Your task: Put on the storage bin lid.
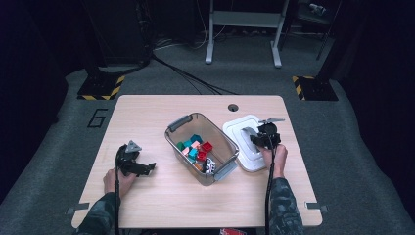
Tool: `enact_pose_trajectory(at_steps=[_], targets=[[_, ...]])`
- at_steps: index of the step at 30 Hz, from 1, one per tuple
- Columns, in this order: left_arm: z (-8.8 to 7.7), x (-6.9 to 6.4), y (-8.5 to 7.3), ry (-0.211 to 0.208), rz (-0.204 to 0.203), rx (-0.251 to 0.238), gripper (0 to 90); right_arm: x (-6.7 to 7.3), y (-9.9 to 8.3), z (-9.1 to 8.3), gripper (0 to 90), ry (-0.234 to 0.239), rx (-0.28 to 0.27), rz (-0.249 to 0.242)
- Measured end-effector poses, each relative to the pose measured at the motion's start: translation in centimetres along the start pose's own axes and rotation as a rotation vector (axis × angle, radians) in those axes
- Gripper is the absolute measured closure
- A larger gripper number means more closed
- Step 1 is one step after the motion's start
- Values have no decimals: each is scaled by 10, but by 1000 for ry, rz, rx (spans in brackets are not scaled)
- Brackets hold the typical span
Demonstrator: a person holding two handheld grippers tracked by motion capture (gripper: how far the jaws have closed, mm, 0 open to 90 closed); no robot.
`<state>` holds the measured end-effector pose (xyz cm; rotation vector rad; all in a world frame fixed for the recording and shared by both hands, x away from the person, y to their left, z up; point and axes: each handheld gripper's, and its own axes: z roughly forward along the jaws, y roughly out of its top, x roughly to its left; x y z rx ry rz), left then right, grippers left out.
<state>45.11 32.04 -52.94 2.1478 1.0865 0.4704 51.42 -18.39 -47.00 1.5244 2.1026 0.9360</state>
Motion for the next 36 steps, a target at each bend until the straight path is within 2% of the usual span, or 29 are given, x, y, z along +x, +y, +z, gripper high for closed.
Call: enact_pose_trajectory(at_steps=[9,10,21,27,36], targets=[[0,0,0,0,-2,0,0,-3,4,-23,668,-12,-18,-15],[0,0,0,0,-2,0,0,-3,6,-29,668,-16,-26,-34],[0,0,0,0,-2,0,0,-4,17,-49,668,-20,-28,-42],[0,0,0,0,-3,-1,0,-5,28,-68,668,-23,-46,-51],[0,0,0,0,-2,-1,0,1,48,-90,668,-44,-64,-72]])
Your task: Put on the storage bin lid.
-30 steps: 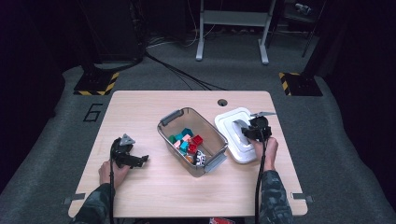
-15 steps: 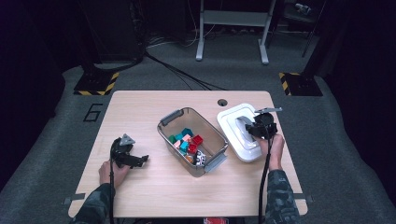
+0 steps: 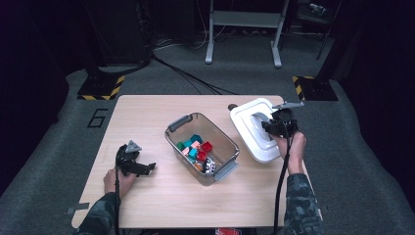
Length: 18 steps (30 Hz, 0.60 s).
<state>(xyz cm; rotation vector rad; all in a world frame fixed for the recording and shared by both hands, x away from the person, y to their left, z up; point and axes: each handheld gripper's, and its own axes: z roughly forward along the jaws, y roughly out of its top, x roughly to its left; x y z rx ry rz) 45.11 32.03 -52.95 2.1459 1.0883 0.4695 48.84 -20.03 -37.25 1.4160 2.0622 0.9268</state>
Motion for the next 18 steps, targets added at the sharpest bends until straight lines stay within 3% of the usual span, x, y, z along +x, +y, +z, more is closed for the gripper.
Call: enact_pose_trajectory(at_steps=[12,18], targets=[[0,0,0,0,0,0,1,9,27,-24,668,2,-10,-19],[0,0,0,0,1,0,0,19,38,-32,667,25,-17,-28]])
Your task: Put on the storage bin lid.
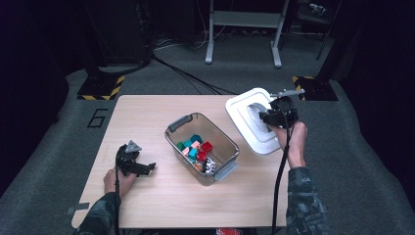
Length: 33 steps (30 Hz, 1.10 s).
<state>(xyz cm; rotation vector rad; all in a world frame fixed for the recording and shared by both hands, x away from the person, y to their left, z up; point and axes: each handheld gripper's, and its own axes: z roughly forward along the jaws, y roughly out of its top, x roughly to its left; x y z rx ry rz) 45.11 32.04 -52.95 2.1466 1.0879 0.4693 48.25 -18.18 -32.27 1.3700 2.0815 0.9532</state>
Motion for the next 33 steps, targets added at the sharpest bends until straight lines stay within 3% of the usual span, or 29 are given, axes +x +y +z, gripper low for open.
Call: enact_pose_trajectory(at_steps=[7,13,17,23,33], targets=[[0,0,0,0,0,-1,1,20,13,-6,667,49,-9,-7],[0,0,0,2,0,-4,1,44,22,-2,667,85,7,-44],[0,0,0,5,-1,-6,1,59,23,2,667,123,9,-59],[0,0,0,1,0,-3,1,84,23,9,667,143,19,-98],[0,0,0,2,6,0,1,109,18,25,667,218,42,-97]])
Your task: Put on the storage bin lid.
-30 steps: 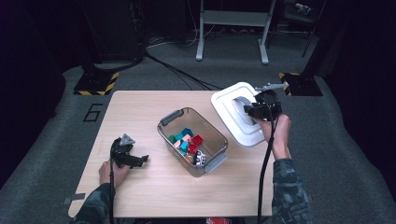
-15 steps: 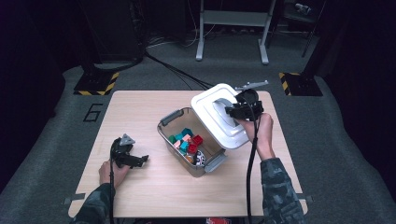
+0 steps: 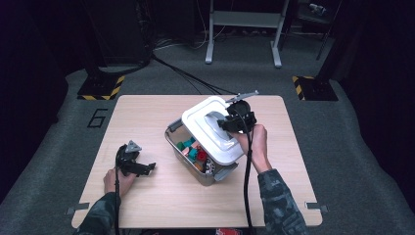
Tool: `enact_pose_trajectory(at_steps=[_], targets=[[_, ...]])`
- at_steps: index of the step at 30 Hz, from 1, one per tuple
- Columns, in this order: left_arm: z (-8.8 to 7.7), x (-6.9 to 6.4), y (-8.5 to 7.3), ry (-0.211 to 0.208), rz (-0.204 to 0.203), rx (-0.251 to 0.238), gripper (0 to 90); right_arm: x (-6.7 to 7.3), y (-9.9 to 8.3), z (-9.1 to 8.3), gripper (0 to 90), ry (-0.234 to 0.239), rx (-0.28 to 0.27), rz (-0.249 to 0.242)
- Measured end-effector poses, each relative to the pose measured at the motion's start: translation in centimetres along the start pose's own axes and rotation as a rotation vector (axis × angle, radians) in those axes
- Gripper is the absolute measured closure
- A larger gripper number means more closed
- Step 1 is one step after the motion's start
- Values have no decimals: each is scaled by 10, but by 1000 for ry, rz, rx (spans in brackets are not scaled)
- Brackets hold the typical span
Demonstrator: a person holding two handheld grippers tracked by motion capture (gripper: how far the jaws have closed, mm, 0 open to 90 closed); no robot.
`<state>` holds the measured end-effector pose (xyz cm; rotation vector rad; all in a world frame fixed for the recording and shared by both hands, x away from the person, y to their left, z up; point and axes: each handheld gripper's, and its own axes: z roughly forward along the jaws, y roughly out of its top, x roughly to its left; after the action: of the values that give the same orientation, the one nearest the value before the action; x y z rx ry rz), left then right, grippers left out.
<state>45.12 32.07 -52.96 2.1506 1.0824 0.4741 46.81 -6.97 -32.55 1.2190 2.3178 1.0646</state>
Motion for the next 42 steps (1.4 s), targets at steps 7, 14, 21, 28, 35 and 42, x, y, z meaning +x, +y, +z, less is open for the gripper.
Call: enact_pose_trajectory(at_steps=[7,14,21,28,35,42], targets=[[0,0,0,3,0,-2,1,19,-3,21,667,50,15,6],[0,0,0,-1,-4,-2,1,32,-7,36,667,57,45,5],[0,0,0,-2,1,3,1,41,-12,43,666,56,61,1],[0,0,0,3,-5,-5,1,44,-17,47,665,62,70,5],[0,-1,0,4,-7,-7,1,44,-22,47,663,60,63,8],[0,0,0,2,-7,-6,1,39,-20,45,510,74,59,14]])
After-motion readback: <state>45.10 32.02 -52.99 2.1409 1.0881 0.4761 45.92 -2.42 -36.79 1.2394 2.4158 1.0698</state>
